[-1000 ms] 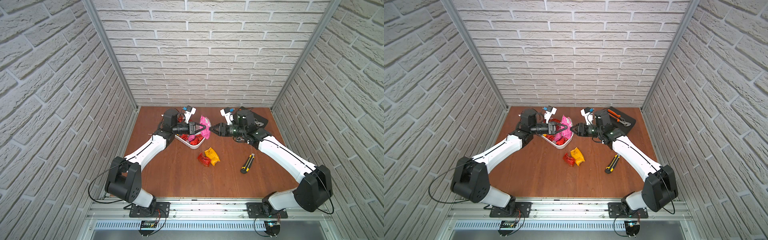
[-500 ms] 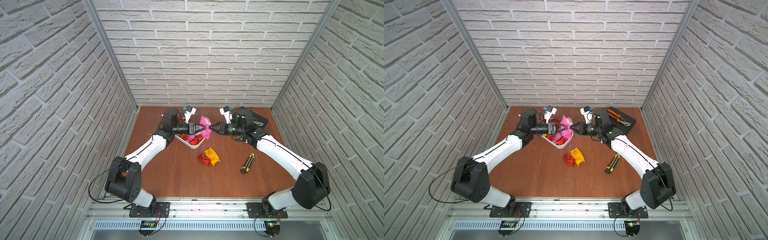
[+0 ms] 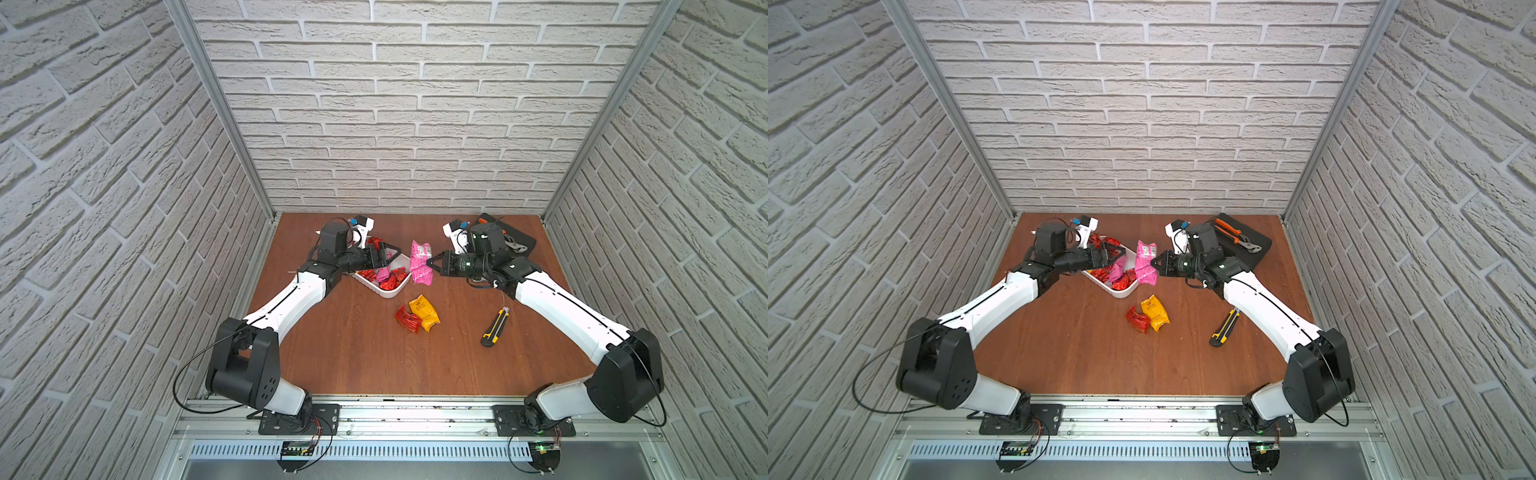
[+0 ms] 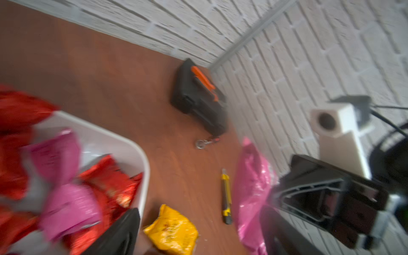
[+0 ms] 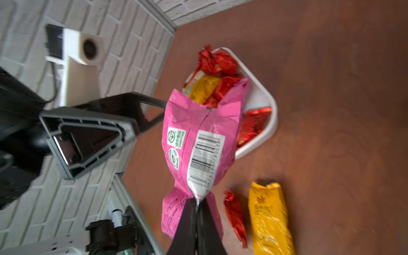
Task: Take the tea bags out of the storage box
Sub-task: Place the tea bag at the center of the board.
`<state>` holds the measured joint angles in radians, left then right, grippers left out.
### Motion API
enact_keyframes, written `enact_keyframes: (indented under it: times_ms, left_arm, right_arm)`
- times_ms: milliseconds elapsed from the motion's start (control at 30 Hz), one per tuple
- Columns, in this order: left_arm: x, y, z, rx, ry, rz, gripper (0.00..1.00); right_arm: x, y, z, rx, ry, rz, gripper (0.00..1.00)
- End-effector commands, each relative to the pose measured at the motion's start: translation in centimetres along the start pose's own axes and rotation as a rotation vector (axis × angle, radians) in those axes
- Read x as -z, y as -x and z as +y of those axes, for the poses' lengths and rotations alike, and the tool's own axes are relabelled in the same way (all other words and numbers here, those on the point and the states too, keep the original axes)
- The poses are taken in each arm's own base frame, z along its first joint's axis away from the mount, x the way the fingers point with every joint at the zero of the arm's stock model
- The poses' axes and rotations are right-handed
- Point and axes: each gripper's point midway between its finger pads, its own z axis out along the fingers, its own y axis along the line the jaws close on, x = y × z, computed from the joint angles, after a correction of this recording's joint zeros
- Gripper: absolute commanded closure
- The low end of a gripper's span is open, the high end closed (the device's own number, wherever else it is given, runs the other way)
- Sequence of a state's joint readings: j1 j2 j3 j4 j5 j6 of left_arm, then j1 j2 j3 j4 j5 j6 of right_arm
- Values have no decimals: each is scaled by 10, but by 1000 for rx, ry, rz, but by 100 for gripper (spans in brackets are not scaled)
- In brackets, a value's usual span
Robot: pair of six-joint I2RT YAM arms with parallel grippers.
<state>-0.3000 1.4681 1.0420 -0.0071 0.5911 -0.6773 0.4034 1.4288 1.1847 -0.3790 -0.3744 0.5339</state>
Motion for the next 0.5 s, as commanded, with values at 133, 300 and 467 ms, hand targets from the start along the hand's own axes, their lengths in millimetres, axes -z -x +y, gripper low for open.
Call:
enact_keyframes:
  times_ms: [133,300,467]
  left_arm:
    - [13,-15,79,46,420,56,21]
    - [-8,-28,78,-70,519,204,21]
    - [-28,-35,82,-149,609,305,21]
  right_arm:
    - [16,-58,-109,-38,-413,107,97]
    - [-4,-76,-128,-80,-428,157,97]
    - [-19,-86,-142,-100,-443,193,95]
